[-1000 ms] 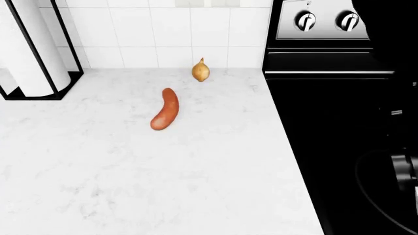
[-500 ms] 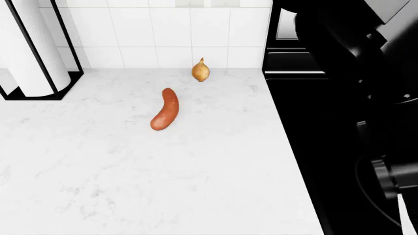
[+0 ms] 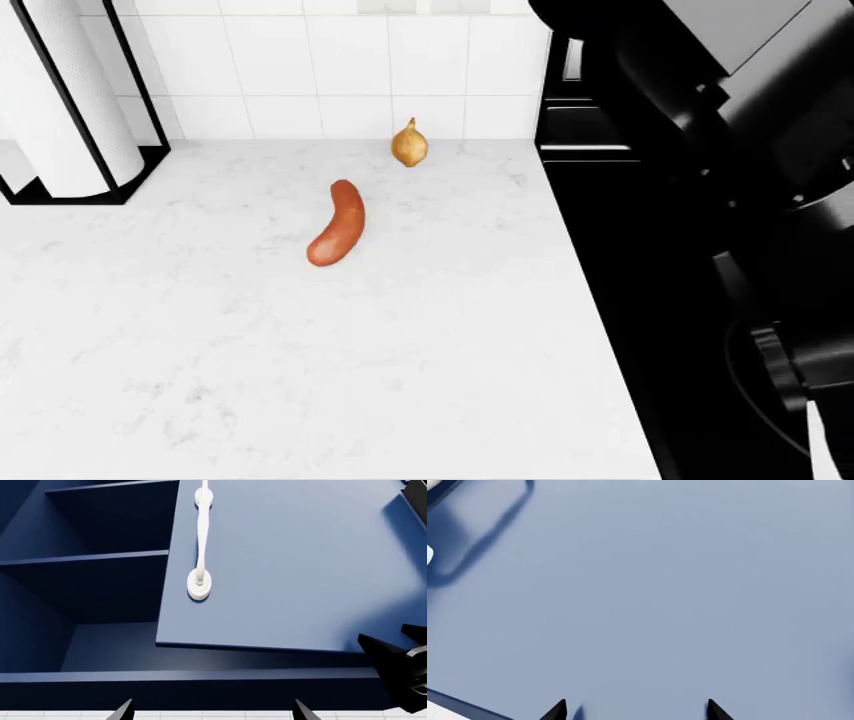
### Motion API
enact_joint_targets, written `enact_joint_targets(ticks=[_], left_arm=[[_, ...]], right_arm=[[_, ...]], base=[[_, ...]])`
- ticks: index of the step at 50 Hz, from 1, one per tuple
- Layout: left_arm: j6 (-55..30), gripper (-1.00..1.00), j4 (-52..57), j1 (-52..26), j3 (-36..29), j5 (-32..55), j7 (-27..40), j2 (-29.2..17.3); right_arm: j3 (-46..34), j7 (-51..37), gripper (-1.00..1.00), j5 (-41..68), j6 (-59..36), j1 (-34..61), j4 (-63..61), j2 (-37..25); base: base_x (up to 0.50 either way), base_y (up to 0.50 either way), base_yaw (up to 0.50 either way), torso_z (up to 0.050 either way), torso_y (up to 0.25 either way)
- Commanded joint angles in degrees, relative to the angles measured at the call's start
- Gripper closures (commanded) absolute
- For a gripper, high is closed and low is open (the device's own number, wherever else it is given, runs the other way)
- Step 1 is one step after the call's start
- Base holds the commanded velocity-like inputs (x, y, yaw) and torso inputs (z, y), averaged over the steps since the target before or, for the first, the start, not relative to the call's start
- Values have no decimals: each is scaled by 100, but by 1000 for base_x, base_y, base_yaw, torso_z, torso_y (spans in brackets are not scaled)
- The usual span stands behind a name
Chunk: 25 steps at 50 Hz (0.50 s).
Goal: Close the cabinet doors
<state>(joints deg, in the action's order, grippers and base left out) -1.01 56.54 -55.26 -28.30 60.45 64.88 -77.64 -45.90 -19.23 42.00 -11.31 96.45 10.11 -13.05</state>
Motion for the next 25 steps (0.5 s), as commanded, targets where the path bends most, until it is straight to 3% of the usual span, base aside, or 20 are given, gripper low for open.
enact_joint_targets(ticks=[1,25], left_arm=[[15,-100,-7,35,-1,-17,-4,6],[72,-100,-38,165,-23,-119,-8,16]], right_arm=[[-936,341,-100,895,-4277,-548,937,149],[-1587,687,-100,537,-4381,-614,1612,301]], base=[[0,0,0,0,0],[0,0,0,0,0]])
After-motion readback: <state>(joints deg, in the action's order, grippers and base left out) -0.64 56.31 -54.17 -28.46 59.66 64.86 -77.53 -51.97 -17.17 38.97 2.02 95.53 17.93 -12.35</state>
